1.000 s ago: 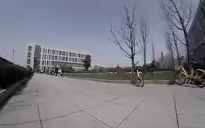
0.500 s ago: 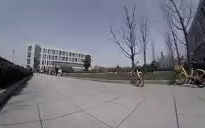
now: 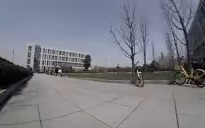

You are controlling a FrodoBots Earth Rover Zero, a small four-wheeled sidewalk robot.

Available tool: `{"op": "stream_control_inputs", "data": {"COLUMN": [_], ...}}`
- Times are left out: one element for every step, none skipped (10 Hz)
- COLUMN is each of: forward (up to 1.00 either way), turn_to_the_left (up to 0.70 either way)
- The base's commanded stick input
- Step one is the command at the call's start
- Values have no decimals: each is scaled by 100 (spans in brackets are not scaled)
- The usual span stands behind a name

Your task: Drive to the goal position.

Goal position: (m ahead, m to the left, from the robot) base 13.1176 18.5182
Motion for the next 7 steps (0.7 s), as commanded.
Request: {"op": "stream_control_inputs", "data": {"forward": [-5, -5, 67, 70, 70, 70, 70], "turn_to_the_left": [-14, -3, 0, 0, 0, 0, 0]}}
